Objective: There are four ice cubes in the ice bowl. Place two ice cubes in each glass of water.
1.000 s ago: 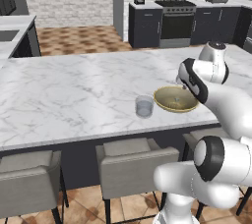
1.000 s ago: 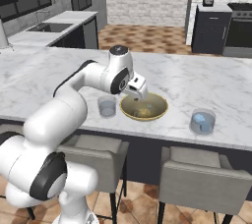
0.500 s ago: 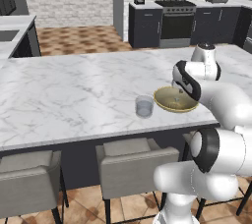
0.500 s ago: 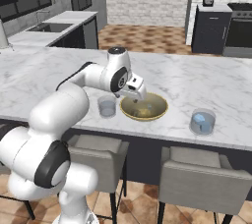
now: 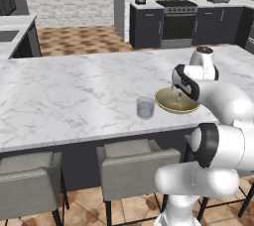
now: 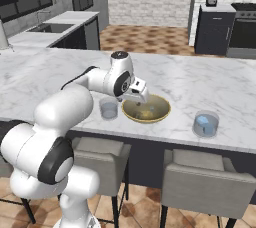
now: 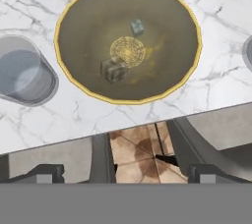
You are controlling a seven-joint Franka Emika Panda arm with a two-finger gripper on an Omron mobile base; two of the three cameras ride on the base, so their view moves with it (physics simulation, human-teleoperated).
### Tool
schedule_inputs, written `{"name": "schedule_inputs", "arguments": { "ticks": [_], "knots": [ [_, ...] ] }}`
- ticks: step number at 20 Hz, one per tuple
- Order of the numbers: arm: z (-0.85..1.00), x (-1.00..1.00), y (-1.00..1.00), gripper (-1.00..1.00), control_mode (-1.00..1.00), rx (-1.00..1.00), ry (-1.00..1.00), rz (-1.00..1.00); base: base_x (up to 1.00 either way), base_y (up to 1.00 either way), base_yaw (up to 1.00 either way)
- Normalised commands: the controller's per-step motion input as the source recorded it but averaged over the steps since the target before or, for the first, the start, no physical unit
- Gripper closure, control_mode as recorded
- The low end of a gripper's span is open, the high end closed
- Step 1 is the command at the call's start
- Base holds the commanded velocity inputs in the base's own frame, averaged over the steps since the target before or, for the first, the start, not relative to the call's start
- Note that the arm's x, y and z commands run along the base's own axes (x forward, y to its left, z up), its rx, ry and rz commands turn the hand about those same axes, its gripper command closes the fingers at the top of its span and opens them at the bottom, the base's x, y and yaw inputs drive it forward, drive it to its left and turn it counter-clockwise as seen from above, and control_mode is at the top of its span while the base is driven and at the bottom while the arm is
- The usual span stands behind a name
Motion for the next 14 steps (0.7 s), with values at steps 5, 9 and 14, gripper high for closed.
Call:
{"name": "schedule_inputs", "arguments": {
  "ticks": [5, 9, 14],
  "knots": [
    [-0.18, 0.1, -0.03, -1.0, -1.0, 0.0, 0.0, 0.07, 0.0, 0.0, 0.0],
    [-0.14, 0.12, -0.05, -1.0, -1.0, 0.0, 0.0, 0.06, 0.0, 0.0, 0.0],
    [-0.13, 0.12, -0.04, -1.0, -1.0, 0.0, 0.0, 0.06, 0.0, 0.0, 0.0]
  ]
}}
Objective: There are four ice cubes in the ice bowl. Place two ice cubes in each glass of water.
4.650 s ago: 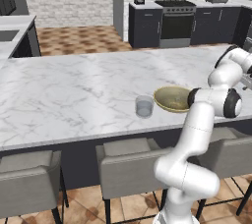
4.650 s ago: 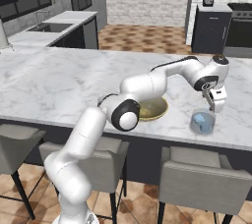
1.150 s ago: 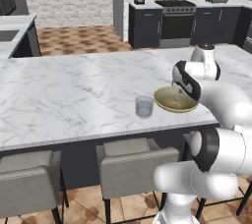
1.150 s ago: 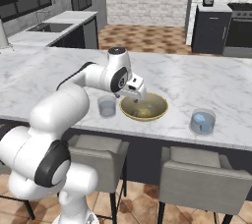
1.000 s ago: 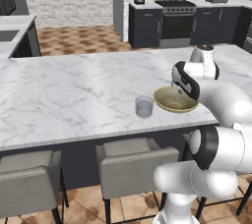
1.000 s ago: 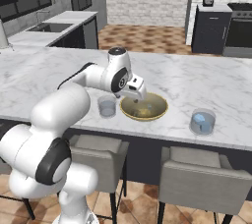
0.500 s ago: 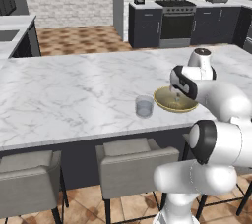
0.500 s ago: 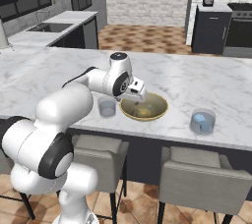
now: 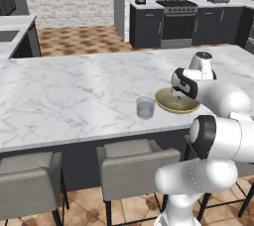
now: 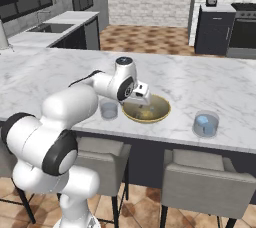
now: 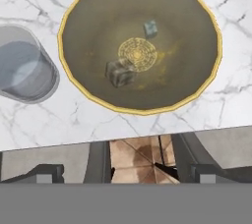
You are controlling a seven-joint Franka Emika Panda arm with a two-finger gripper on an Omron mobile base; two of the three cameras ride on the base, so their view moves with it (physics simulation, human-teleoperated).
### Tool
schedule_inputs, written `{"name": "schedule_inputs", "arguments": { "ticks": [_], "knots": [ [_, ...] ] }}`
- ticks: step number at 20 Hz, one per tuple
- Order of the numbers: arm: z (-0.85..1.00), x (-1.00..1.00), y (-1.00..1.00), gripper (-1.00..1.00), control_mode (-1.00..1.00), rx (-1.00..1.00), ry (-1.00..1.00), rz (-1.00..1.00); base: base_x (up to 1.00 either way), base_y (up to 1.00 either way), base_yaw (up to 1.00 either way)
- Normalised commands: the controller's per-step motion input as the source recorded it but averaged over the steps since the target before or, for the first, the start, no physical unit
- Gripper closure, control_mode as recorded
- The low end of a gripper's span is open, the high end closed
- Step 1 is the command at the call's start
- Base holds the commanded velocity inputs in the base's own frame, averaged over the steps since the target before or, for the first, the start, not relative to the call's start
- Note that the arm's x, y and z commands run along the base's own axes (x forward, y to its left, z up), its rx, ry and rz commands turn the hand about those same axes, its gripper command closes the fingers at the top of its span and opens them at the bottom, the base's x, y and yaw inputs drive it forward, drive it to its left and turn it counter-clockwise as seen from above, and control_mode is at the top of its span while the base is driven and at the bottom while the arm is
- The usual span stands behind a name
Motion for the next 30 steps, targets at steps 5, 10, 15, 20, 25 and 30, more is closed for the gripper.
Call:
{"name": "schedule_inputs", "arguments": {
  "ticks": [5, 10, 15, 20, 25, 30],
  "knots": [
    [-0.12, 0.1, -0.06, -1.0, -1.0, 0.0, 0.0, 0.05, 0.0, 0.0, 0.0],
    [-0.1, 0.09, -0.16, -1.0, -1.0, 0.0, 0.0, 0.01, 0.0, 0.0, 0.0],
    [-0.09, 0.14, -0.17, -1.0, -1.0, 0.0, 0.0, 0.0, 0.0, 0.0, 0.0],
    [-0.12, 0.25, -0.02, -1.0, -1.0, 0.0, 0.0, 0.0, 0.0, 0.0, 0.0],
    [-0.07, 0.23, 0.0, -1.0, -1.0, 0.0, 0.0, 0.0, 0.0, 0.0, 0.0],
    [-0.04, 0.15, -0.06, -1.0, -1.0, 0.0, 0.0, 0.0, 0.0, 0.0, 0.0]
  ]
}}
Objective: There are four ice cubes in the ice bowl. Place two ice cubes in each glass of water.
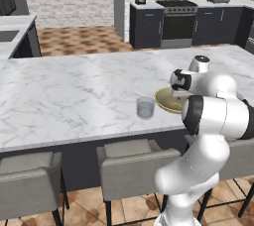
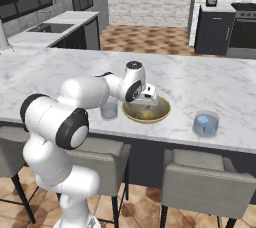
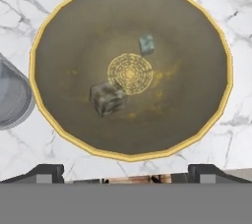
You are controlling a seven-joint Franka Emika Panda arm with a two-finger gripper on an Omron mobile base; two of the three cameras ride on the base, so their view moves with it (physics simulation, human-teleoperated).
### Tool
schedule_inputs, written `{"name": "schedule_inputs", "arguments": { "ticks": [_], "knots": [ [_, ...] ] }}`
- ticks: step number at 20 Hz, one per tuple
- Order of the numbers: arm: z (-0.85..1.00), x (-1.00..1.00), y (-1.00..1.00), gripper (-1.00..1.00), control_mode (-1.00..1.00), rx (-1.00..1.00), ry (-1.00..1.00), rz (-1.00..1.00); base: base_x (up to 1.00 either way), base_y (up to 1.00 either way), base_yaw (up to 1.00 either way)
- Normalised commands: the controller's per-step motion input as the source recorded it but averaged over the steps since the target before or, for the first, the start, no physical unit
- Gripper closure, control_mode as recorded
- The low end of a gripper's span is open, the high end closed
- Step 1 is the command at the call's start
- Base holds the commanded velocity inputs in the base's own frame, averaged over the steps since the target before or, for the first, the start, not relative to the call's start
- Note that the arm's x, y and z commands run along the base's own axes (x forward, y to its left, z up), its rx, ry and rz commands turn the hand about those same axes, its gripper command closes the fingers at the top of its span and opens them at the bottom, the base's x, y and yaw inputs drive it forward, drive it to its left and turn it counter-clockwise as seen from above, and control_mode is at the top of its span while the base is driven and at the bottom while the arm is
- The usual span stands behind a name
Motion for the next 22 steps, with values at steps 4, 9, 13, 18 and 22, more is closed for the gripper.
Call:
{"name": "schedule_inputs", "arguments": {
  "ticks": [4, 9, 13, 18, 22],
  "knots": [
    [-0.01, 0.06, -0.16, -1.0, -1.0, 0.0, 0.0, 0.0, 0.0, 0.0, 0.0],
    [-0.02, 0.0, -0.18, -1.0, -1.0, 0.0, 0.0, 0.0, 0.0, 0.0, 0.0],
    [-0.04, 0.0, -0.06, -1.0, -1.0, 0.0, 0.0, 0.0, 0.0, 0.0, 0.0],
    [-0.1, 0.07, 0.0, -1.0, -1.0, 0.0, 0.0, 0.0, 0.0, 0.0, 0.0],
    [-0.11, 0.14, 0.0, -1.0, -1.0, 0.0, 0.0, 0.0, 0.0, 0.0, 0.0]
  ]
}}
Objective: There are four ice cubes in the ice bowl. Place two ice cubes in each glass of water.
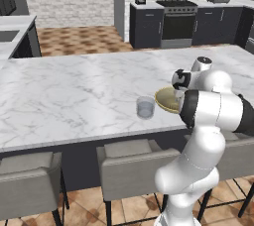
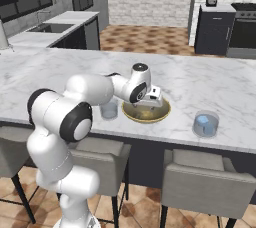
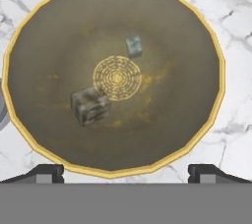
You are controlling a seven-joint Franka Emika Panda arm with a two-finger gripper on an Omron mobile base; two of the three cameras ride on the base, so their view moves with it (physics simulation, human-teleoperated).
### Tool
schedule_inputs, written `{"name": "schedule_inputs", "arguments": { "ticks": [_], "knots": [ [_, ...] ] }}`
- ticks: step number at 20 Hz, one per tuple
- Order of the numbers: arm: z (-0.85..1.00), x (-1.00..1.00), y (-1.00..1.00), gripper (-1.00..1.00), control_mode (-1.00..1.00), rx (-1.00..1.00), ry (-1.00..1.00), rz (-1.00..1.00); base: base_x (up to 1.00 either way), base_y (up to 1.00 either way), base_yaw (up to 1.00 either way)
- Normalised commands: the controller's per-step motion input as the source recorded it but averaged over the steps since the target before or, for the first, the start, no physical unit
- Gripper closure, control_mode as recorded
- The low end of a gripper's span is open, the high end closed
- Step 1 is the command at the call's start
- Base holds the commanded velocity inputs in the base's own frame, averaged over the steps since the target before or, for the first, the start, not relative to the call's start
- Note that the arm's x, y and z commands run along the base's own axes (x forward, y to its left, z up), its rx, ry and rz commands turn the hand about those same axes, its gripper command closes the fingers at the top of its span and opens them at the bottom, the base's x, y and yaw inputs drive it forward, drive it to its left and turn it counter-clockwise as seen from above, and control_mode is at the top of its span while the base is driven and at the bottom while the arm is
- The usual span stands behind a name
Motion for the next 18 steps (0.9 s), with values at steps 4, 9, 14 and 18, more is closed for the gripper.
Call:
{"name": "schedule_inputs", "arguments": {
  "ticks": [4, 9, 14, 18],
  "knots": [
    [-0.1, 0.14, 0.0, -1.0, -1.0, 0.0, 0.0, 0.0, 0.0, 0.0, 0.0],
    [-0.09, 0.14, 0.0, -1.0, -1.0, 0.0, 0.0, 0.0, 0.0, 0.0, 0.0],
    [-0.13, 0.2, 0.0, -1.0, -1.0, 0.0, 0.0, 0.0, 0.0, 0.0, 0.0],
    [-0.12, 0.19, 0.0, -1.0, -1.0, 0.0, 0.0, 0.0, 0.0, 0.0, 0.0]
  ]
}}
